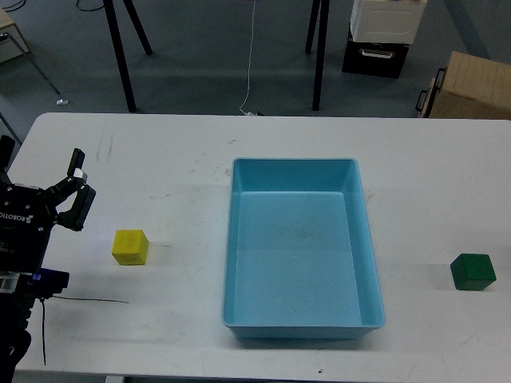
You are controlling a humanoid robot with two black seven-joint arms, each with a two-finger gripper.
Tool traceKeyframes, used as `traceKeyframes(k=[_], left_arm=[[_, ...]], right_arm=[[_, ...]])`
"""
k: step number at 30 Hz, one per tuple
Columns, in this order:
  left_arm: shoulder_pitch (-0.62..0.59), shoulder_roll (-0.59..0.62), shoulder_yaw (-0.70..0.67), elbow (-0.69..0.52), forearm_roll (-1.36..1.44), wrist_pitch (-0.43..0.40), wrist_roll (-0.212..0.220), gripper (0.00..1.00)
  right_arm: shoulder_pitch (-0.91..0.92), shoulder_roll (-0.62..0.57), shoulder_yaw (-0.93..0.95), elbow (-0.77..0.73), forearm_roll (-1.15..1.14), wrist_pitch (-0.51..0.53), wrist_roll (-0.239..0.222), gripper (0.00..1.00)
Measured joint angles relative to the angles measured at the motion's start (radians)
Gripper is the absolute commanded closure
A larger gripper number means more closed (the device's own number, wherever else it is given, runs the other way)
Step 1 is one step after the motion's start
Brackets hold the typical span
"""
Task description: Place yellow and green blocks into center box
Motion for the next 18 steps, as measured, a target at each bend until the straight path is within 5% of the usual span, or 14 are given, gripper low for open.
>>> traceKeyframes(k=[7, 18], left_arm=[[-0.016, -0.024, 0.02, 0.01, 0.032, 0.0, 0.0, 0.0], [-0.031, -0.024, 0.022, 0.048, 0.034, 0.0, 0.001, 0.0]], right_arm=[[0.066, 0.178, -0.154, -0.103, -0.086, 0.004, -0.04, 0.0], [0.609, 0.192, -0.77, -0.081, -0.197, 0.079, -0.089, 0.0]])
